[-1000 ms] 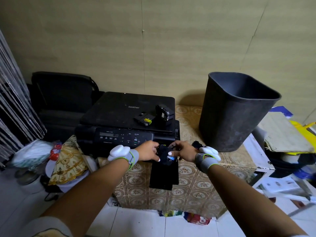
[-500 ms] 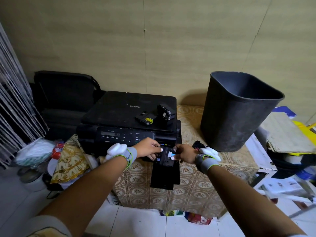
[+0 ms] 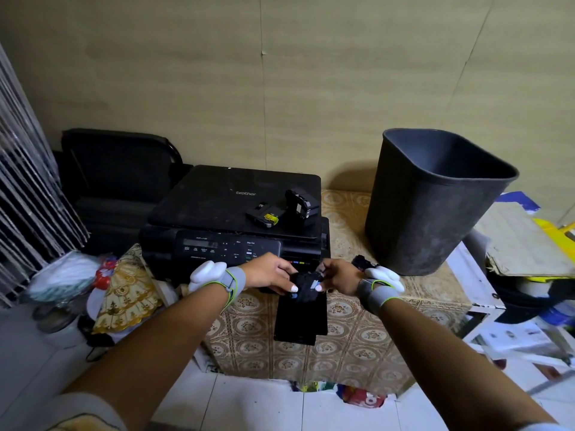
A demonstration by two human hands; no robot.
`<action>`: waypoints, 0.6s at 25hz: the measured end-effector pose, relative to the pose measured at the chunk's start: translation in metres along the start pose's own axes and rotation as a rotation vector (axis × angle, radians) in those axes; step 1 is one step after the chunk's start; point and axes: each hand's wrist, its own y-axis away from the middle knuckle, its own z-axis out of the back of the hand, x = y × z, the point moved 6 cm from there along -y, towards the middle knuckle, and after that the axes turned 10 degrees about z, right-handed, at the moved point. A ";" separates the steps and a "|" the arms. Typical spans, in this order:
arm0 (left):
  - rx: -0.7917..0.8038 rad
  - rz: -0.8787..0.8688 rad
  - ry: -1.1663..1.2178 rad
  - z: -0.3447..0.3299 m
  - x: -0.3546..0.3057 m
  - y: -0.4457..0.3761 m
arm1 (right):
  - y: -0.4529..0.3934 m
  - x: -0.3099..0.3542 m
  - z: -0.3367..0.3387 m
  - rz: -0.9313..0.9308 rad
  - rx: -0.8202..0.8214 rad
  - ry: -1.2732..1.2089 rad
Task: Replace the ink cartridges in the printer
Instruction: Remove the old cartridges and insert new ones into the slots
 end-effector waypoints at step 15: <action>-0.119 0.035 -0.158 0.006 0.004 -0.005 | 0.004 0.015 0.004 -0.017 -0.031 0.001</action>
